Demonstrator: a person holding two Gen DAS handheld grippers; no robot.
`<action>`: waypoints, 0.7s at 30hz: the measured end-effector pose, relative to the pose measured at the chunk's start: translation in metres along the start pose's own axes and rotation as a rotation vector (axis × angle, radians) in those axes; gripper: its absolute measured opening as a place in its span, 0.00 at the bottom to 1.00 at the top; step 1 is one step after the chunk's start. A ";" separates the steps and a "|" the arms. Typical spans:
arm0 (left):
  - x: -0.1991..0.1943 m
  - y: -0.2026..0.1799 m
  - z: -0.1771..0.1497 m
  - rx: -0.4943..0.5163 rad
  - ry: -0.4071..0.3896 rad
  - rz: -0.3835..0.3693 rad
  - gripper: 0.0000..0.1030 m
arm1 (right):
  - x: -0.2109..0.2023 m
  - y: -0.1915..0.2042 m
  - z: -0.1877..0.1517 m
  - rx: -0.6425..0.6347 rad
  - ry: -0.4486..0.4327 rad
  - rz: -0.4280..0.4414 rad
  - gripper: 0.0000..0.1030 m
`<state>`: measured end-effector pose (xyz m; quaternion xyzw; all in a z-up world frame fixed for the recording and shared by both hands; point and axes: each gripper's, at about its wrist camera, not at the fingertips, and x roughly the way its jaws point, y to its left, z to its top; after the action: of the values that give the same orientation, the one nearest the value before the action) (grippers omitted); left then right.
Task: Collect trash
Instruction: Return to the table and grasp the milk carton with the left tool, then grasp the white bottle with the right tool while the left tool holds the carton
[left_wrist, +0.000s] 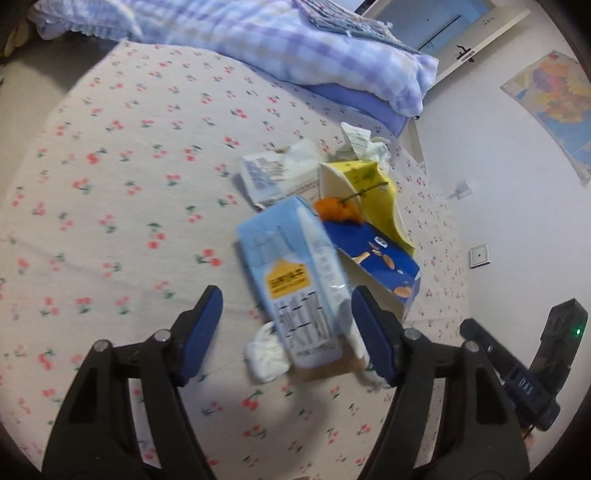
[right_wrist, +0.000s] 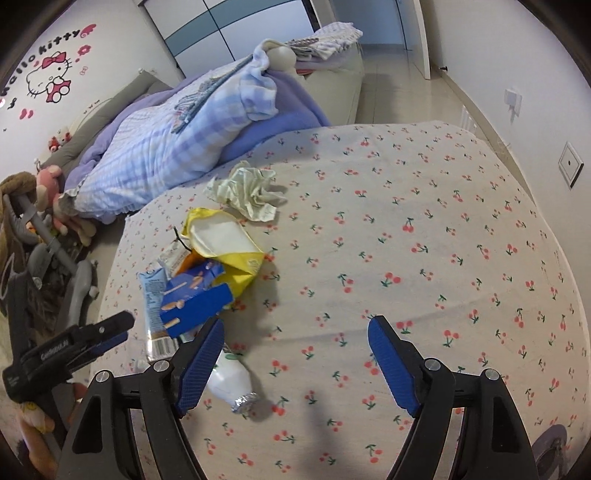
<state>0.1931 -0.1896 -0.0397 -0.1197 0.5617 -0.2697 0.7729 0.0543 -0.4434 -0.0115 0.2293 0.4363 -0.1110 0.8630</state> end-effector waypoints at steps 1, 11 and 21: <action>0.006 -0.002 0.000 -0.007 0.006 -0.010 0.70 | 0.002 -0.003 -0.001 -0.003 0.008 -0.004 0.79; 0.031 0.002 0.002 -0.101 0.018 -0.055 0.61 | 0.009 -0.012 -0.010 -0.015 0.047 -0.006 0.79; -0.013 -0.007 0.001 -0.024 -0.090 -0.016 0.61 | 0.011 -0.001 -0.010 0.003 0.064 0.049 0.79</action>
<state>0.1895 -0.1890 -0.0254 -0.1455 0.5285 -0.2635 0.7938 0.0534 -0.4395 -0.0263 0.2446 0.4578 -0.0833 0.8507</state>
